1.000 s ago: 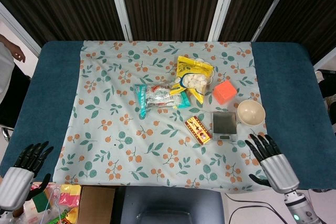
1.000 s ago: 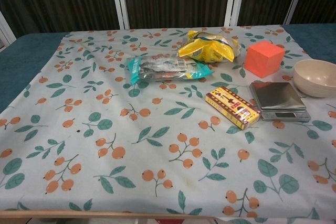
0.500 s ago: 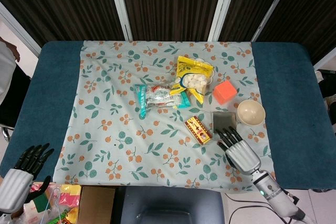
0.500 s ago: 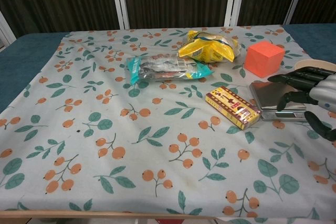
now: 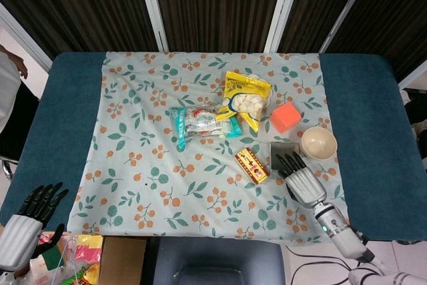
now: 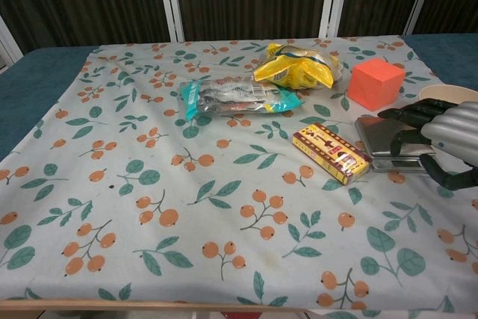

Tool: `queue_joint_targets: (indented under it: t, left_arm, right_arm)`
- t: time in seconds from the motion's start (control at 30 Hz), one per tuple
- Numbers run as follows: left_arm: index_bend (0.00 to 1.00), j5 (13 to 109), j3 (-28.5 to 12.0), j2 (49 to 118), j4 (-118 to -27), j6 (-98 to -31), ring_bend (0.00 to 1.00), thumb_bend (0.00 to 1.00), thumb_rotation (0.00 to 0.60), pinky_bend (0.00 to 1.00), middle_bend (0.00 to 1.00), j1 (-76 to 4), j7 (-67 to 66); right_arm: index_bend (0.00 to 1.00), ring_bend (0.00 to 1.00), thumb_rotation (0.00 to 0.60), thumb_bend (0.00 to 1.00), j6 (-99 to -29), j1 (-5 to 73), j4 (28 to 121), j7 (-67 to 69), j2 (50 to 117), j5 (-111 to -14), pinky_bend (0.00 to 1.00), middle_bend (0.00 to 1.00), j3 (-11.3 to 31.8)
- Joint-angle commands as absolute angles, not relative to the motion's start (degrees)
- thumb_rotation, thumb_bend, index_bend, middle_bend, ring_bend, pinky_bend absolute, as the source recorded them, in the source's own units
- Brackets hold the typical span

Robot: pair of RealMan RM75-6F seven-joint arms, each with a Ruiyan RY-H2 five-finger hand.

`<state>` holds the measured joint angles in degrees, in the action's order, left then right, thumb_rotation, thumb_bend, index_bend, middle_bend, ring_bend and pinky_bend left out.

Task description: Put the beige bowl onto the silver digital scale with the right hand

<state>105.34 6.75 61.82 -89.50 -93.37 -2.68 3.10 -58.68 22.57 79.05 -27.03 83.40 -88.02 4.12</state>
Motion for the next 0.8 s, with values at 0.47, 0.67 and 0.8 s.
queue_joint_targets:
  t: [0.47,0.67,0.8]
  left_arm:
    - [0.0,105.0,6.7,61.7,-89.6,-93.2,0.01,0.45,0.6,0.09,0.0,-2.7,3.2]
    - [0.0,105.1,6.7,61.7,-89.6,-93.3,0.01,0.45,0.6,0.09,0.0,-2.7,3.2]
    - [0.0,105.2,6.7,61.8,-89.6,-93.2,0.01,0.45,0.6,0.09,0.0,-2.6,3.0]
  right_arm:
    - [0.45,0.0,0.6,0.84,-58.6,24.3,77.7,-27.8,85.4,-85.7,0.0,0.0,3.0]
    - [0.45,0.0,0.6,0.85,-58.4,24.8,77.4,-28.1,85.8,-85.0,0.0,0.0,2.6]
    - [0.45,0.0,0.6,0.85,-58.6,25.1,77.3,-28.2,86.0,-84.8,0.0,0.0,2.3]
